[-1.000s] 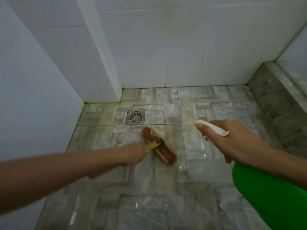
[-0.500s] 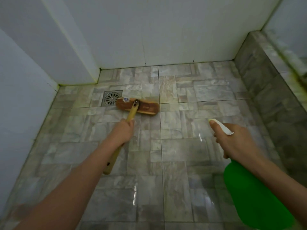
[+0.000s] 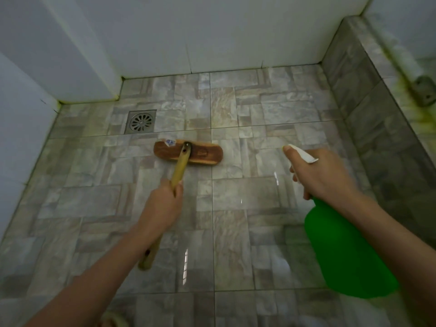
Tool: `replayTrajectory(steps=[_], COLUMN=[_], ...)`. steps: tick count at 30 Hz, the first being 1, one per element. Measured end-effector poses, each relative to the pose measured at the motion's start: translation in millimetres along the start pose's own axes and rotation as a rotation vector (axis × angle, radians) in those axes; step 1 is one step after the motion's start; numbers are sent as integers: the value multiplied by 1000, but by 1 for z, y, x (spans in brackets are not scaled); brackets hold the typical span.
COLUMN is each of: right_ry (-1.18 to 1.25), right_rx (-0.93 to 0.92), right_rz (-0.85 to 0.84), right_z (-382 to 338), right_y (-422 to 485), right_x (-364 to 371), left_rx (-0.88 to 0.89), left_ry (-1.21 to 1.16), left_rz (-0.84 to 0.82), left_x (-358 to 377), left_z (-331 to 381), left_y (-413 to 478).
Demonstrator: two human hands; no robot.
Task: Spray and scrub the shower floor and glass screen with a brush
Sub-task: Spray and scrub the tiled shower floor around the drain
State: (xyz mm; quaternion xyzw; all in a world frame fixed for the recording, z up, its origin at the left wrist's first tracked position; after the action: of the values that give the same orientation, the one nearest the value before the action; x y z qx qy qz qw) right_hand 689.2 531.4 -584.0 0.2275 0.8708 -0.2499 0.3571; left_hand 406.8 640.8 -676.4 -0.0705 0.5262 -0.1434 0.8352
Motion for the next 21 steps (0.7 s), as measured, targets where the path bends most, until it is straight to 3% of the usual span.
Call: replayTrajectory(steps=[5, 7, 11, 15, 18, 21], right_ry=[61, 55, 78, 92, 119, 117], right_rx=[72, 103, 123, 151, 191, 231], right_rz=[79, 109, 141, 152, 148, 145], right_z=[16, 23, 26, 30, 37, 45], right_y=[-3, -6, -8, -12, -16, -24], right_x=[-32, -42, -52, -58, -62, -67], left_rx=[170, 222, 269, 176, 138, 97], left_ry=[255, 364, 193, 4, -60, 33], left_rz=[-316, -375, -221, -159, -215, -409], left_x=[31, 40, 58, 74, 89, 100], left_z=[-2, 15, 80, 142, 129, 92], left_y=[-111, -113, -37, 35, -7, -120])
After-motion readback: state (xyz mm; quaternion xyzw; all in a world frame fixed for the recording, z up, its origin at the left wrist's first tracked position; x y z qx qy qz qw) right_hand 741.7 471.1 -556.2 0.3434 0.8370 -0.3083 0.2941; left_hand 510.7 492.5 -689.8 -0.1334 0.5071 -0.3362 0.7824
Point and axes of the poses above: each hand's wrist, its own y-axis towards the middle knuckle, its own x-axis out of the palm, z = x × y, the point moved 4 cm from there along y, towards the middle knuckle, and after that the axes turned 1 degree about z, right-handed, at the moved point
